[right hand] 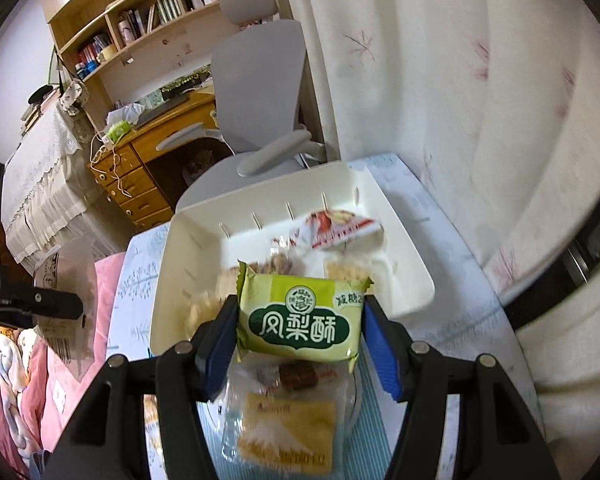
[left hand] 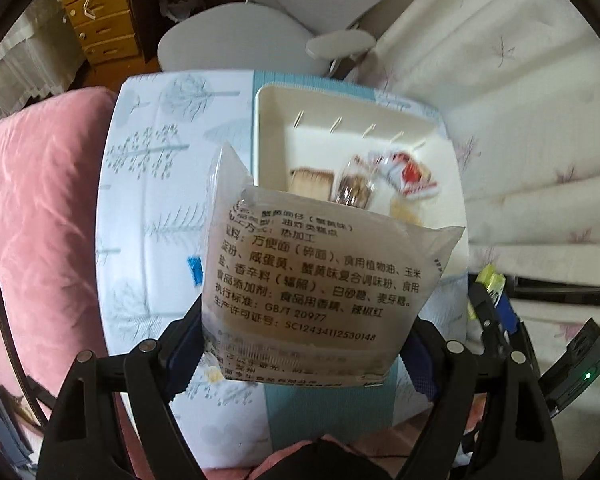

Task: Organize snacks
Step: 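Carry both packets over the white tray and open both grippers to drop them, then move both grippers back toward the remaining snacks beside the tray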

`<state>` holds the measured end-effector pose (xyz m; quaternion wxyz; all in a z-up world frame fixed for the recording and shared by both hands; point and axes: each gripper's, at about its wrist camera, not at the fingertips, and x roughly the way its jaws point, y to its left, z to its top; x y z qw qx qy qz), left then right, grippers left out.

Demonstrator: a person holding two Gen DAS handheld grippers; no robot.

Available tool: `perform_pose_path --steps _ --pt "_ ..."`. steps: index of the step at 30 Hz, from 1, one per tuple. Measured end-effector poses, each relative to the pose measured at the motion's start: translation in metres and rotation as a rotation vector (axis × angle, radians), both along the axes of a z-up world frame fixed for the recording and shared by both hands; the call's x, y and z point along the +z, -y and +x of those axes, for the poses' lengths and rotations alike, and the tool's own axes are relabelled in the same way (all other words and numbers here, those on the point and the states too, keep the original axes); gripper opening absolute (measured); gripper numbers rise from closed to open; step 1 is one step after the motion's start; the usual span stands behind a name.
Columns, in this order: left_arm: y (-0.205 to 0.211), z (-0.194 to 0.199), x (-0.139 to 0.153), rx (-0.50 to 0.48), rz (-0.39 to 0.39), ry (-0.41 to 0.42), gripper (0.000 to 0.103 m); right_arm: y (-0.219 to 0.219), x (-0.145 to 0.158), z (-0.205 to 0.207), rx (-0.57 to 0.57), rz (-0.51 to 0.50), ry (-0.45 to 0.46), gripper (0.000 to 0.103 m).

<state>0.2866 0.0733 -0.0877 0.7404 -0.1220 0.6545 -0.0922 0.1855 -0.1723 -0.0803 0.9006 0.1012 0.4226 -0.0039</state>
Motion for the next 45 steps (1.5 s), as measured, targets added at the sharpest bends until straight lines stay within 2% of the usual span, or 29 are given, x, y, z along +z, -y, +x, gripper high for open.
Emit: perform_pose_path --steps 7,12,13,16,17,22,30,38,45 --pt "0.021 0.027 0.007 0.001 -0.011 0.096 0.084 0.006 -0.008 0.021 0.047 0.009 0.01 0.061" --pt "0.042 0.038 0.005 -0.025 0.028 0.14 0.086 0.011 -0.017 0.032 0.068 0.042 0.012 0.062" --pt "0.046 0.039 0.005 -0.033 0.039 0.152 0.089 0.012 -0.021 0.035 0.074 0.05 0.0 0.064" --pt "0.056 0.04 0.009 -0.062 0.05 0.189 0.089 0.015 -0.031 0.041 0.089 0.095 -0.047 0.069" --pt "0.058 0.039 0.009 -0.068 0.051 0.191 0.089 0.017 -0.035 0.042 0.088 0.133 -0.06 0.071" --pt "0.058 0.034 0.01 -0.069 0.046 0.184 0.089 0.022 -0.042 0.041 0.058 0.176 -0.094 0.072" --pt "0.035 0.008 0.014 -0.032 0.02 0.183 0.089 0.03 -0.037 0.024 0.012 0.219 -0.108 0.073" --pt "0.001 -0.039 0.012 -0.012 0.002 0.174 0.089 0.031 -0.032 -0.016 -0.058 0.257 -0.119 0.074" --pt "-0.028 -0.081 -0.003 0.0 0.001 0.149 0.089 0.018 -0.028 -0.059 -0.085 0.225 -0.107 0.074"
